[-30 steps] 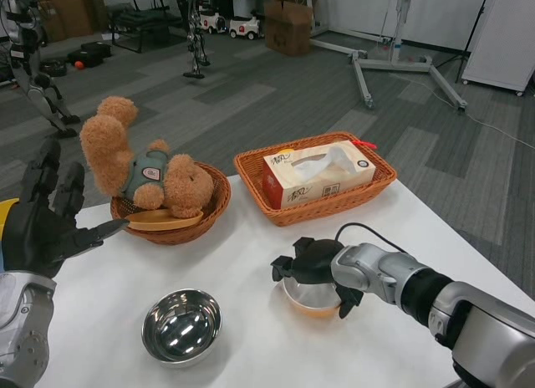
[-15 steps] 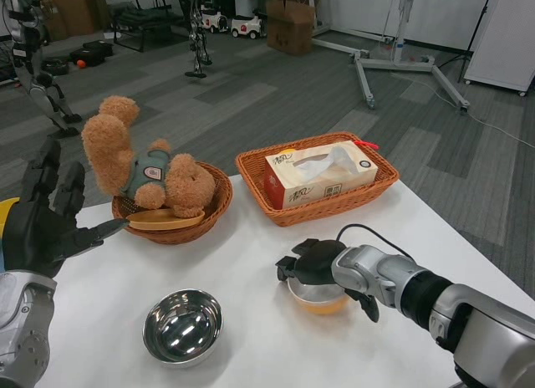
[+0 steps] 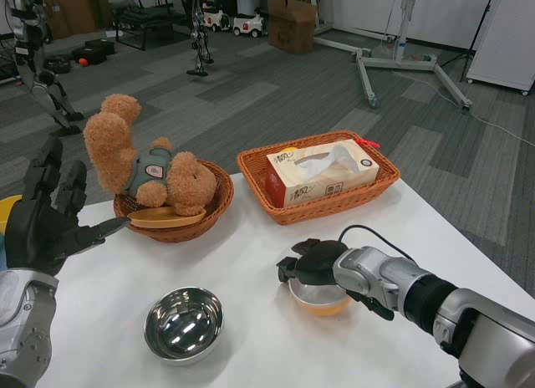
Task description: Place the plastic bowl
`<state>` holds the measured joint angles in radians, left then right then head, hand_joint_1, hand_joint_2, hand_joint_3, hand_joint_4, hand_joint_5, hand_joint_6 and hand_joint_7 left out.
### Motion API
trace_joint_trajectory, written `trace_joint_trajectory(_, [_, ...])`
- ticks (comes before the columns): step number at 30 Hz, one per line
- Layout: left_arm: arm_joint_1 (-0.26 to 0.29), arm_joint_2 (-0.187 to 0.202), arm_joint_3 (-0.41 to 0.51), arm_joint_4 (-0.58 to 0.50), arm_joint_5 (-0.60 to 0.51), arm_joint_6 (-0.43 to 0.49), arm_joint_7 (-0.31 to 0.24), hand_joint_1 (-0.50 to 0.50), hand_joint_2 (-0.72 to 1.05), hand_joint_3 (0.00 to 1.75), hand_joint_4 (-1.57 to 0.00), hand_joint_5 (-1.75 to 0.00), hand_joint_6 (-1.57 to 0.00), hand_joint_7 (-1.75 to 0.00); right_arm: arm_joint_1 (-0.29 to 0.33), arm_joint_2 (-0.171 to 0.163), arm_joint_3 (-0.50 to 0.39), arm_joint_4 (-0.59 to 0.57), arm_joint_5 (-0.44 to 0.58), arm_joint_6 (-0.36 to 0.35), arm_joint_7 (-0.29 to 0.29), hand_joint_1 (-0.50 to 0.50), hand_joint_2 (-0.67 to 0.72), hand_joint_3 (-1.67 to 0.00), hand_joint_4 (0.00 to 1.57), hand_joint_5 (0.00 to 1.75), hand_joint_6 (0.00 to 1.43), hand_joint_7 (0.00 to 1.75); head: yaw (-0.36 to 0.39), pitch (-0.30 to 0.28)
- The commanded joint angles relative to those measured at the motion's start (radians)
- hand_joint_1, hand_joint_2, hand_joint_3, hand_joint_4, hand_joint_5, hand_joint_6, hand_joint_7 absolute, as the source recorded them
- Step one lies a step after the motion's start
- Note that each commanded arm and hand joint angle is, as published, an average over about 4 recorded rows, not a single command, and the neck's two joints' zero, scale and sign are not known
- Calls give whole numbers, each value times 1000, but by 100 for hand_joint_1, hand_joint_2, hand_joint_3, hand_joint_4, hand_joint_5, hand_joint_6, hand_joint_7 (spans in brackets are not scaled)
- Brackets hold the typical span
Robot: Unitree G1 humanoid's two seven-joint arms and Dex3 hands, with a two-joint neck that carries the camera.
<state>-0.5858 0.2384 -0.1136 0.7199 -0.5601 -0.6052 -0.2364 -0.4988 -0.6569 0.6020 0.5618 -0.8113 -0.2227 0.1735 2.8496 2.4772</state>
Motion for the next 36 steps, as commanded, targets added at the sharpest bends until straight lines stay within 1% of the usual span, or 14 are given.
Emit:
trace_joint_trajectory(1, [12,-2,2,6,-6,-10,-1,-50,43,0,0,0,0,0,39,-16,-48,-51,-2,3,6,-46,69,-12,0,0,0,77,1,0])
trace_joint_trajectory(8, [12,-2,2,6,-6,-10,-1,-50,43,0,0,0,0,0,86,-24,-131,-138,-3,4,-7,-44,72,-8,0,0,0,77,1,1])
trace_joint_trajectory(12, [12,-2,-1,6,-6,-10,-1,-50,43,0,0,0,0,0,112,-23,-186,-177,-3,4,-12,-42,72,-8,0,0,0,65,0,2])
trace_joint_trajectory(14, [12,-2,-1,6,-6,-10,-1,-50,43,0,0,0,0,0,121,-22,-208,-191,2,3,-15,-42,72,-8,0,0,0,63,0,3])
trace_joint_trajectory(17, [12,-2,-1,7,-6,-10,-1,-50,43,0,0,0,0,0,137,-19,-250,-219,17,0,-20,-42,72,-8,0,0,0,63,0,2])
trace_joint_trajectory(21, [12,-2,-1,6,-6,-10,-1,-50,43,0,0,0,0,0,162,-14,-311,-265,46,-4,-26,-42,66,-8,0,0,0,63,7,1])
trace_joint_trajectory(23, [12,-2,-1,6,-6,-10,-1,-50,43,0,0,0,0,0,184,-8,-367,-310,84,-5,-26,-42,66,-8,0,0,0,63,7,0])
trace_joint_trajectory(27, [12,-2,-1,6,-6,-10,-1,-50,43,0,0,0,0,0,243,20,-539,-385,251,-50,-52,-42,66,-8,0,0,0,63,7,0])
trace_joint_trajectory(28, [12,-2,-1,6,-6,-10,-1,-50,43,0,0,0,0,0,253,31,-581,-394,307,-67,-62,-42,66,-8,0,0,0,61,7,0])
trace_joint_trajectory(29, [12,-2,-1,6,-6,-10,-1,-50,43,0,0,0,0,0,265,47,-634,-402,402,-93,-77,-42,66,-8,0,0,0,59,7,0])
trace_joint_trajectory(32, [12,-2,-2,6,-6,-10,-1,-50,43,0,0,0,0,0,275,91,-735,-378,738,-205,-140,-42,66,-8,0,0,0,56,7,5])
trace_joint_trajectory(34, [12,-2,-3,6,-6,-10,-1,-50,43,0,0,0,0,0,275,105,-753,-350,861,-278,-185,-42,63,-8,0,0,0,56,7,7])
trace_joint_trajectory(35, [12,-2,-3,6,-6,-10,-1,-50,43,0,0,0,0,0,274,112,-760,-333,919,-333,-222,-42,61,-8,0,0,0,56,9,10])
trace_joint_trajectory(36, [12,-2,-3,6,-6,-10,-1,-50,43,0,0,0,0,0,273,114,-763,-324,950,-373,-248,-42,60,-8,0,0,0,56,10,17])
